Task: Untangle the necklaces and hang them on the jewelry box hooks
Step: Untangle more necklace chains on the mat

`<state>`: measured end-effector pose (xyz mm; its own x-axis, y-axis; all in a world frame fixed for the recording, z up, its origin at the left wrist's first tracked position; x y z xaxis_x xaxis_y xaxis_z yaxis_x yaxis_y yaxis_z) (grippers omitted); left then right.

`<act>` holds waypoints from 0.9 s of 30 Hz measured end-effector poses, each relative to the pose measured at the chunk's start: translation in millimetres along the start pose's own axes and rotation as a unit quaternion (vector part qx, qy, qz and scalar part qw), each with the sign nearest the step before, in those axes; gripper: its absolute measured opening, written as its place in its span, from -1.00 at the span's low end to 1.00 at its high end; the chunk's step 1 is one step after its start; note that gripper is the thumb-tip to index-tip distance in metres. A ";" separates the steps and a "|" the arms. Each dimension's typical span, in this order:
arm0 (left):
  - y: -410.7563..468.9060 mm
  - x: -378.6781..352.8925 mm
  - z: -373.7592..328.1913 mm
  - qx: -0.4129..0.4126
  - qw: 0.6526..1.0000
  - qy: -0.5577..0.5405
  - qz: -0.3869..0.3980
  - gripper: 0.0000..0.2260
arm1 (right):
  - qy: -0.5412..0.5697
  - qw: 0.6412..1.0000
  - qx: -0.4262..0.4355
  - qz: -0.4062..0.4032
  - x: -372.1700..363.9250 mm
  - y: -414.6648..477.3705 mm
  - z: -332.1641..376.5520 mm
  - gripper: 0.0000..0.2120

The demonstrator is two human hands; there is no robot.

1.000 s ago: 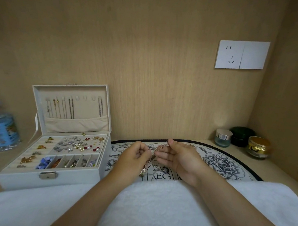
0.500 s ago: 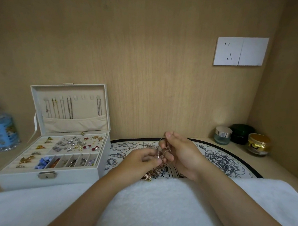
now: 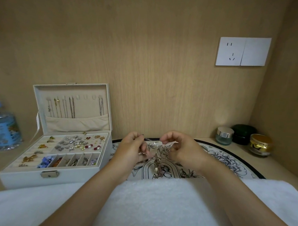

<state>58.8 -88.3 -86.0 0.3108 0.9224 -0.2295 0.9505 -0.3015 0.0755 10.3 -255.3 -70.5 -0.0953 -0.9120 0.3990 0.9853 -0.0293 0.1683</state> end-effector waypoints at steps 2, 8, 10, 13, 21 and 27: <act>0.7 -4.1 2.7 0.002 1.000 0.016 -0.015 -0.88 | -0.067 0.996 0.014 -0.052 -2.2 2.4 -0.7 -0.59; 9.6 0.9 6.2 0.002 0.995 0.085 -0.053 -0.88 | -0.110 0.967 -0.032 -0.229 13.5 10.2 -14.6 -0.91; 14.0 4.5 8.1 -0.003 0.989 0.130 -0.072 -0.90 | -0.058 0.972 -0.081 -0.215 12.3 16.2 -23.6 -0.86; 17.0 7.6 8.9 -0.004 0.985 0.138 -0.104 -0.91 | 0.093 0.975 -0.116 -0.162 3.6 23.1 -25.4 -0.89; 27.8 35.7 15.7 -0.051 0.938 0.308 -0.148 -0.93 | -0.032 0.995 -0.050 -0.082 -0.4 32.8 -41.3 -0.62; 13.6 4.7 21.5 -0.208 0.799 0.563 0.037 -0.85 | -0.320 0.943 -0.051 -0.071 -2.4 22.3 -38.5 -0.76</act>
<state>73.2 -93.3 -106.9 -0.0539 0.6090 0.7913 0.7736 -0.4756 0.4188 38.0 -269.6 -102.4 -0.2612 -0.4624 0.8473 0.9615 -0.2020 0.1861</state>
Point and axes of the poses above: each hand's wrist, its own y-axis towards the middle knuckle, its own x-axis out of the back of the hand, z = x × y, the point moved 4 cm from there along y, towards the middle knuckle, and after that the axes turned 1 degree about y, right-handed, at the moved point
